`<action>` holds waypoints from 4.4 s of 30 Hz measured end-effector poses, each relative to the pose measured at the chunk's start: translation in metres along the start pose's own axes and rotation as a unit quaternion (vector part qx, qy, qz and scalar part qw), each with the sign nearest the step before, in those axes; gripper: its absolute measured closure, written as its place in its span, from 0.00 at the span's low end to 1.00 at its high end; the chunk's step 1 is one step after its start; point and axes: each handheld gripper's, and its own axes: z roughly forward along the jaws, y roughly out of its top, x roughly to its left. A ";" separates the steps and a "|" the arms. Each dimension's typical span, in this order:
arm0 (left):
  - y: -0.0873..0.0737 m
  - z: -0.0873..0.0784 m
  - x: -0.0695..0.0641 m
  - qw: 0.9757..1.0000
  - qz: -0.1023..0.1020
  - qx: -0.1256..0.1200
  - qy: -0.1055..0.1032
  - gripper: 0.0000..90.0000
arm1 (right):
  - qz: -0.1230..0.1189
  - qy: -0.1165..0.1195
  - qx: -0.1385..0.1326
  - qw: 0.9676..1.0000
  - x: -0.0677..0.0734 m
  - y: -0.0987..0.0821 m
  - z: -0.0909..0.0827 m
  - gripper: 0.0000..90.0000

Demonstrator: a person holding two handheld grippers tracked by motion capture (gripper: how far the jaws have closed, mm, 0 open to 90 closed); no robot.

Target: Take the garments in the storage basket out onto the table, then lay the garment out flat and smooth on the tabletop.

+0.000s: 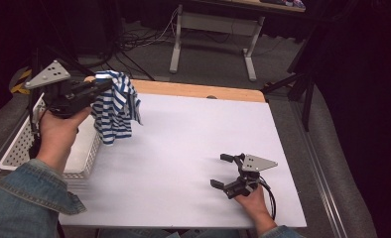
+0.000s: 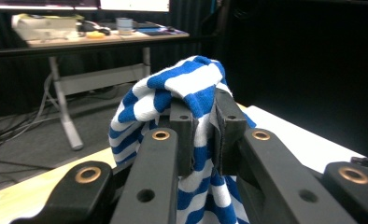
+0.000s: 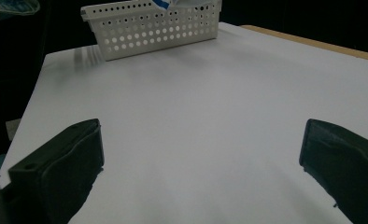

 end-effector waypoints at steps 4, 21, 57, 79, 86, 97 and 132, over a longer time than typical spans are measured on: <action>-0.002 0.018 -0.011 1.000 0.007 0.008 -0.017 0.90 | 0.001 0.001 -0.001 1.000 0.000 0.000 0.000 0.00; -0.018 0.081 -0.042 0.996 0.004 0.032 -0.080 0.90 | -0.001 0.004 -0.003 1.000 0.000 0.000 -0.001 0.00; -0.082 0.145 -0.092 0.974 -0.014 0.126 -0.189 0.87 | 0.003 0.002 -0.012 1.000 -0.001 0.000 -0.005 0.00; -0.110 0.151 -0.113 0.950 -0.008 0.190 -0.248 0.45 | 0.010 -0.021 -0.025 0.999 0.001 0.003 -0.014 0.00; -0.113 0.120 -0.093 0.964 -0.009 0.170 -0.206 0.36 | 0.024 -0.045 -0.017 0.999 -0.001 0.016 -0.026 0.03; -0.116 0.089 -0.076 0.977 0.003 0.160 -0.139 0.31 | 0.017 -0.056 0.041 0.997 -0.012 0.052 -0.017 0.20; -0.131 0.062 -0.060 0.976 -0.014 0.178 -0.123 0.30 | 0.009 -0.070 0.183 0.981 -0.070 0.113 0.092 0.56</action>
